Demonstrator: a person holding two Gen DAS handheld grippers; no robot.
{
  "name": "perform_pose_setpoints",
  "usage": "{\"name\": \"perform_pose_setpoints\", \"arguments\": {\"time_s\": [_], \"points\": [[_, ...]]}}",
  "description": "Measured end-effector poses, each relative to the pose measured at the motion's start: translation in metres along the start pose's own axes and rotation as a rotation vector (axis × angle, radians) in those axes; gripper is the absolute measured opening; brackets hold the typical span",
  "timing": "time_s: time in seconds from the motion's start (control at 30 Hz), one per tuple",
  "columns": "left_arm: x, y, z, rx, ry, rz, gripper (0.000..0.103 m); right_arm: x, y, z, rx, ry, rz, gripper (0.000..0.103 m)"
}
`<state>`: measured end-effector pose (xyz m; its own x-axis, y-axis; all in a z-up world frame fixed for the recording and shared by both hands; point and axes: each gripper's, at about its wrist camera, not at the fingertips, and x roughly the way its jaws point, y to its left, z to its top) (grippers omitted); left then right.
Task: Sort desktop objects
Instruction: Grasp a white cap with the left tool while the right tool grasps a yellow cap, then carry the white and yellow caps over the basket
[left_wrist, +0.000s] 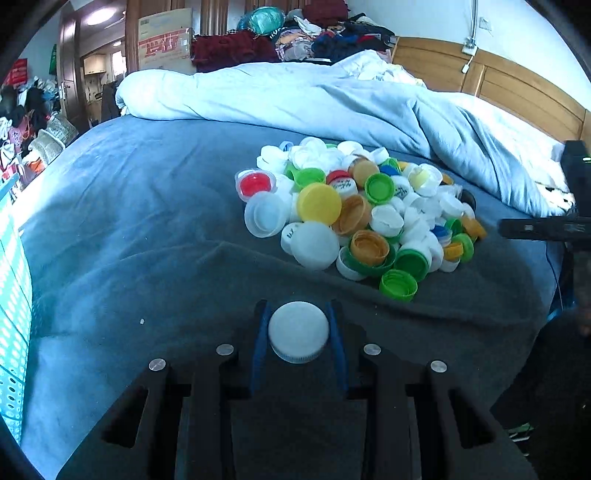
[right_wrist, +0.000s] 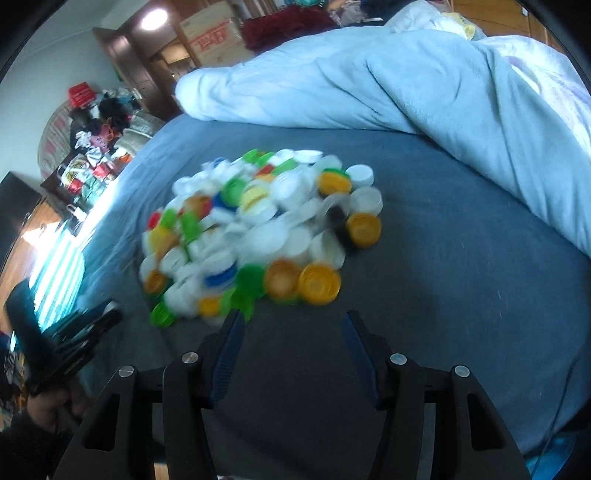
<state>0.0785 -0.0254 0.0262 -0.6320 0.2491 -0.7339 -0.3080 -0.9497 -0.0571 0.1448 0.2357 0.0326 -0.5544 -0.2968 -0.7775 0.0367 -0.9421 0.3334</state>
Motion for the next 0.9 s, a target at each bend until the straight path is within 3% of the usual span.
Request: {"name": "perform_pose_setpoints", "arguments": {"time_s": [0.17, 0.23, 0.3, 0.43, 0.57, 0.73, 0.9], "points": [[0.0, 0.001, 0.005, -0.01, 0.002, 0.002, 0.026, 0.02, -0.008, 0.011, 0.027, 0.007, -0.013, 0.06], [0.0, -0.002, 0.006, -0.003, 0.002, 0.0, 0.026, 0.028, -0.012, 0.012, 0.039, 0.023, -0.023, 0.055], [-0.001, -0.005, 0.007, 0.0, 0.001, 0.0, 0.026, 0.032, -0.013, 0.012, 0.04, 0.033, -0.035, 0.032], [-0.005, -0.008, 0.012, -0.005, -0.006, -0.002, 0.026, 0.029, -0.008, 0.01, 0.01, 0.03, -0.037, 0.032], [-0.024, -0.008, 0.023, -0.028, -0.037, -0.005, 0.026, -0.001, 0.004, 0.008, -0.019, -0.053, -0.06, 0.032], [-0.071, -0.006, 0.041, -0.057, -0.135, 0.011, 0.026, -0.041, 0.035, 0.005, -0.075, -0.14, -0.058, 0.033], [-0.12, 0.002, 0.056, -0.077, -0.223, 0.074, 0.026, -0.073, 0.08, 0.01, -0.152, -0.202, -0.016, 0.033]]}}
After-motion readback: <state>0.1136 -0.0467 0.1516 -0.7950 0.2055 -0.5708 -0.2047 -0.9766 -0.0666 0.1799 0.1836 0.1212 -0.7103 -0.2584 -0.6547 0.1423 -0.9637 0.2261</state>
